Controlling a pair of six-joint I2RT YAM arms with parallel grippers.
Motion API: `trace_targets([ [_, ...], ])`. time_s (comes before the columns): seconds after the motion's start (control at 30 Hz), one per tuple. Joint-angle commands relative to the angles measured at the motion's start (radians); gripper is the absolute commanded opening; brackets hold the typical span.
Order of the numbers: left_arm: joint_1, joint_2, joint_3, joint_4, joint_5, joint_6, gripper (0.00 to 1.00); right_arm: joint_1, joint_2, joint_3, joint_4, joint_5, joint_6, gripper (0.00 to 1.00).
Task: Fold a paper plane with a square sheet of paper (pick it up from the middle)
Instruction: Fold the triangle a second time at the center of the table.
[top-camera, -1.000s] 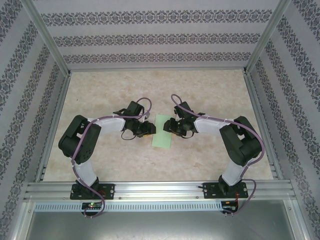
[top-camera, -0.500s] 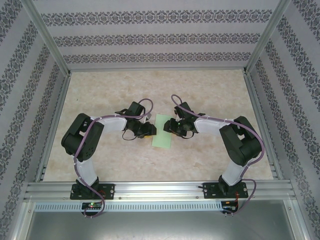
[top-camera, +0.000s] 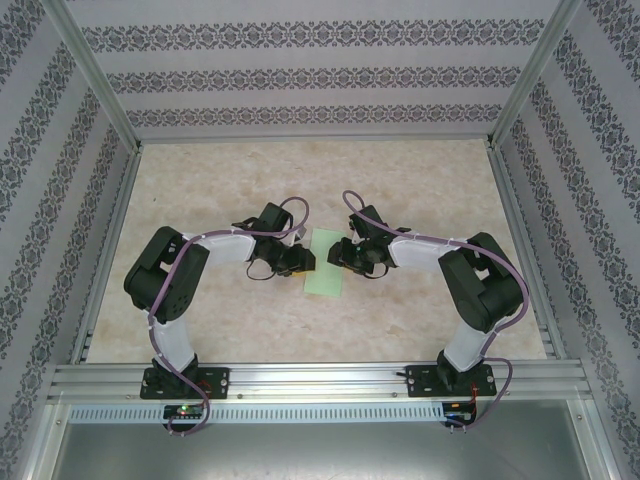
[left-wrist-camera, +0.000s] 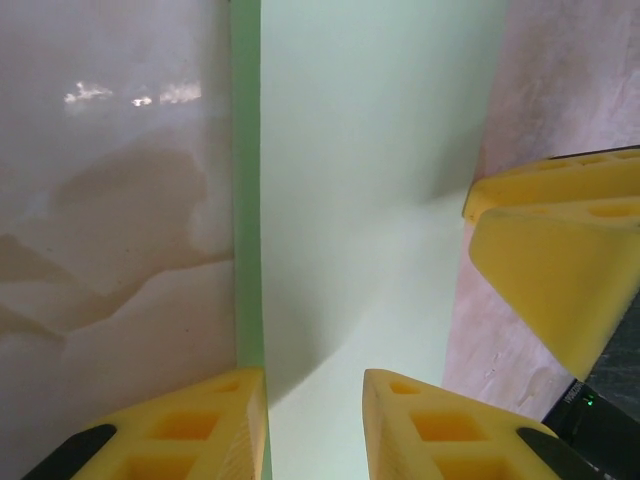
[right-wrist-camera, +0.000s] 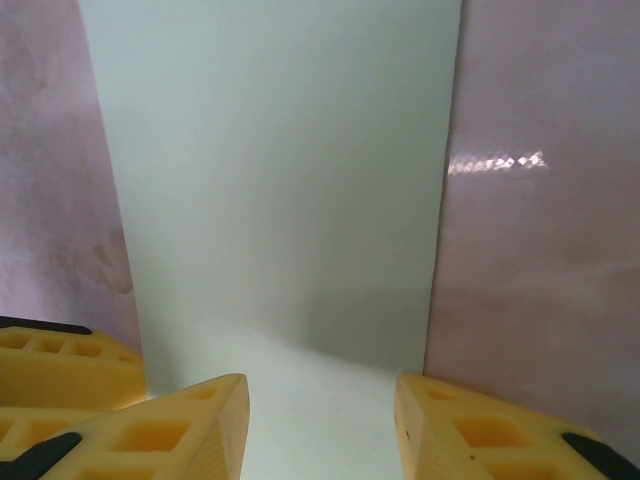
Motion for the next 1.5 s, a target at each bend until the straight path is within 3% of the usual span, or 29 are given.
trace_targets([
  [0.0,-0.007,0.016,0.029,0.042,0.034,0.007,0.32,0.002,-0.004,-0.016,0.024,0.005,0.015,0.43],
  [0.23,-0.007,0.024,0.039,0.061,0.049,-0.009,0.32,0.003,-0.039,-0.029,0.016,0.024,0.014,0.43],
  [0.5,-0.005,0.041,0.065,0.101,0.074,-0.050,0.32,0.041,-0.228,-0.128,0.005,0.143,0.012,0.46],
  [0.63,-0.001,0.049,0.080,0.098,0.073,-0.057,0.31,0.100,-0.335,-0.189,0.007,0.218,0.002,0.49],
  [0.77,0.001,0.050,0.089,0.092,0.071,-0.062,0.31,0.225,-0.377,-0.185,-0.033,0.323,-0.055,0.55],
  [1.1,0.002,0.042,0.081,0.098,0.071,-0.080,0.30,0.537,-0.210,-0.010,-0.103,0.616,-0.176,0.68],
  [1.27,0.001,0.035,0.080,0.091,0.068,-0.077,0.30,0.586,-0.103,0.101,-0.239,0.750,-0.167,0.68],
  [1.47,0.000,0.035,0.079,0.094,0.069,-0.081,0.29,0.602,-0.009,0.157,-0.300,0.813,-0.177,0.64],
])
